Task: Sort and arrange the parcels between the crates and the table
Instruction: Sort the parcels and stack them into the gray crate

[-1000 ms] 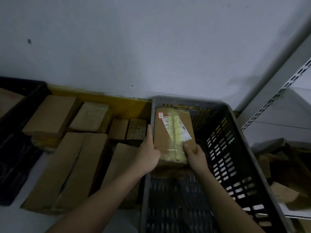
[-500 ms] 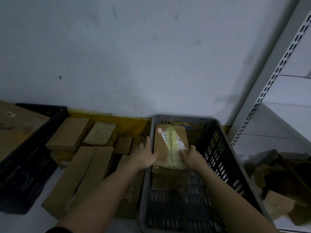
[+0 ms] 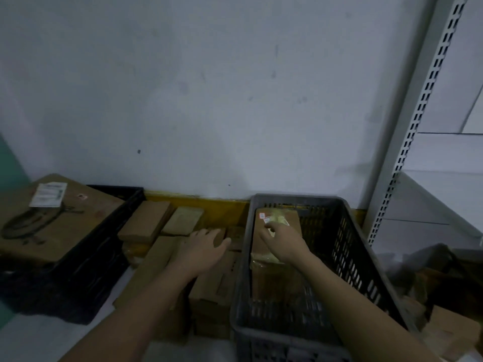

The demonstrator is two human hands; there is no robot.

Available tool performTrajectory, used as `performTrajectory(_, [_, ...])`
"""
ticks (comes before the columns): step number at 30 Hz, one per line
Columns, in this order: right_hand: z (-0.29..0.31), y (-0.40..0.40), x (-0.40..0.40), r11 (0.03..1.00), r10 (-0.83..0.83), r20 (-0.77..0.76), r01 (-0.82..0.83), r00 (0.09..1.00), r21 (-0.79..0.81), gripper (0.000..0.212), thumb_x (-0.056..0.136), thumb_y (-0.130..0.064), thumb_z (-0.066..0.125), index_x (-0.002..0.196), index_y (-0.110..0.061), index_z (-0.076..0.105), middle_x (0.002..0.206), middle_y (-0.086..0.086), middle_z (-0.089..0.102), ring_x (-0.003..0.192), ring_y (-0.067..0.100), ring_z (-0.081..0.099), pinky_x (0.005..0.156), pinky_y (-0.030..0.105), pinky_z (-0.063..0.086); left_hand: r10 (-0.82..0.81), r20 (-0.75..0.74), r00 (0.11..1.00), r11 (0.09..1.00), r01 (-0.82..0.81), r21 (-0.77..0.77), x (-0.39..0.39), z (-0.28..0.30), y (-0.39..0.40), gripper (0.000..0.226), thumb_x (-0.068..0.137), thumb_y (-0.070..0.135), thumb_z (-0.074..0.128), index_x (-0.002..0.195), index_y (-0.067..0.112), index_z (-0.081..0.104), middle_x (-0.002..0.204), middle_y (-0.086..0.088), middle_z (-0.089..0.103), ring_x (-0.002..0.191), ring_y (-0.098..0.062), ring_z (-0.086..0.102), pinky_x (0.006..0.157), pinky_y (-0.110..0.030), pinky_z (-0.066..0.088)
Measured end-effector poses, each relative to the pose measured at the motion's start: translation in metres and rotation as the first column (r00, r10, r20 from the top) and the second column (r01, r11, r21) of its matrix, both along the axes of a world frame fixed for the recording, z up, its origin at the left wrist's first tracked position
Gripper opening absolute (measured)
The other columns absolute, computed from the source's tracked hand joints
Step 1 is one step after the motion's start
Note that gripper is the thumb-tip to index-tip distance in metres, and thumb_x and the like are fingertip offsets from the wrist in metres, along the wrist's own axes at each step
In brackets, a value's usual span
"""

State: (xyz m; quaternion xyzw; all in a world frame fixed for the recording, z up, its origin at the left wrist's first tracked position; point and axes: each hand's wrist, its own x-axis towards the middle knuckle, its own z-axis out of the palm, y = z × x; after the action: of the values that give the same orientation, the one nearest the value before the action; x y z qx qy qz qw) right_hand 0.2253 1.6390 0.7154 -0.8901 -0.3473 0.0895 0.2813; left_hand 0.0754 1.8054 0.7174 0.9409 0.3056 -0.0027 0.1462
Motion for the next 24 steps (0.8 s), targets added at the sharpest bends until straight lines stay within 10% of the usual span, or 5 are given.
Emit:
performTrajectory(9, [0.010,0.057,-0.069,0.959,0.255,0.031,-0.249,0.966,-0.133,0.064,0.099,-0.060,0.036,0.152,-0.024,0.037,0.154,0.004,0.042,0.138,0.028,0.041,0.108,0.046,0.041,0.112,0.054,0.992,0.994,-0.112,-0.009,-0.094,0.014,0.058,0.066,0.096,0.068,0.029,0.151,0.032,0.034,0.157,-0.003,0.035,0.144,-0.027,0.030,0.112,-0.044,0.034])
performTrajectory(24, [-0.013,0.208,-0.185,0.957,0.086,0.062,-0.065,0.994,-0.283,0.059,0.102,-0.054,0.036,0.152,-0.024,0.035,0.153,0.010,0.039,0.138,0.036,0.036,0.109,0.050,0.038,0.029,-0.042,0.999,0.992,-0.034,-0.124,-0.203,-0.049,0.221,0.066,0.096,0.066,0.031,0.152,0.030,0.032,0.157,0.000,0.031,0.142,-0.027,0.030,0.110,-0.047,0.034])
